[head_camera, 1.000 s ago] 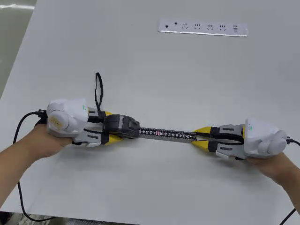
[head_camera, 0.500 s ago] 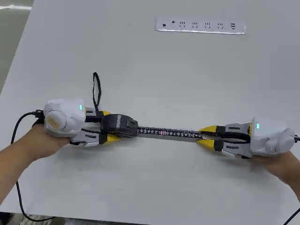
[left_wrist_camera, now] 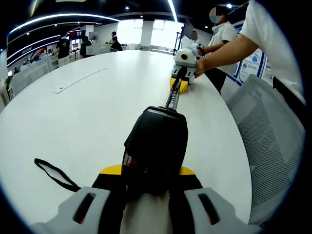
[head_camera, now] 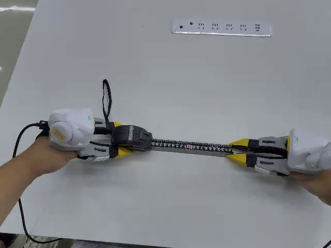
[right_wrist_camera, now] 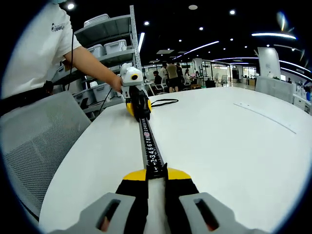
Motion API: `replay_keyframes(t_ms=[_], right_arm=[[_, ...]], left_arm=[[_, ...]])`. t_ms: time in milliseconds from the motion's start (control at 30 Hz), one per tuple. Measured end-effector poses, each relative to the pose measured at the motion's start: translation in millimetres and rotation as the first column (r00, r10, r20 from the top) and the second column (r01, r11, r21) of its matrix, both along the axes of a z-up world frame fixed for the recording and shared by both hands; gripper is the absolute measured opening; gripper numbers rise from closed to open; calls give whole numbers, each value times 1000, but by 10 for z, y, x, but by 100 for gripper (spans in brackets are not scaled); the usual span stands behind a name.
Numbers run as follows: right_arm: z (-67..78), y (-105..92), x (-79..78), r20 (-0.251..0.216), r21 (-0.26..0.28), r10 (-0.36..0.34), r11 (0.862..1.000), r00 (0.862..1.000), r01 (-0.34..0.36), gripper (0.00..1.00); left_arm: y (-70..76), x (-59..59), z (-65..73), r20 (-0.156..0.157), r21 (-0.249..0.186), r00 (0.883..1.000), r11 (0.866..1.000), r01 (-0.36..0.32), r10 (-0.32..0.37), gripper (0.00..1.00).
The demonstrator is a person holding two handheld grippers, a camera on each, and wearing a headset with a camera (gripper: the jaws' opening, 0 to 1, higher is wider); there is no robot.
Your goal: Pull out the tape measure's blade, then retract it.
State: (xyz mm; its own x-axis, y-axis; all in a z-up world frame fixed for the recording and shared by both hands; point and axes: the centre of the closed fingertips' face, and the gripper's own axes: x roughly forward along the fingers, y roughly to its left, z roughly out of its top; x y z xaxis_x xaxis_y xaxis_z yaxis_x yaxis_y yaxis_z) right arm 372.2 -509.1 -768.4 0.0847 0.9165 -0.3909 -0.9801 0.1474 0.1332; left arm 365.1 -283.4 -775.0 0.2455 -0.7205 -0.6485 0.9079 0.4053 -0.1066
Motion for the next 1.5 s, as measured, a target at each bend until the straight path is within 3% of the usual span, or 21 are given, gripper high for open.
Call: replay_keyframes(t_ms=[1167,1500], right_arm=[[-5,-486,18,-11,-17,-45,999,999,45,9],[-6,-489,46,-16,-11,-60,998,998,60,10]], left_arm=[[-2,-4,-2,-1,8,1000,1000,3,-3,30],[-8,-6,1,0,9,1000,1000,3,-3,30]])
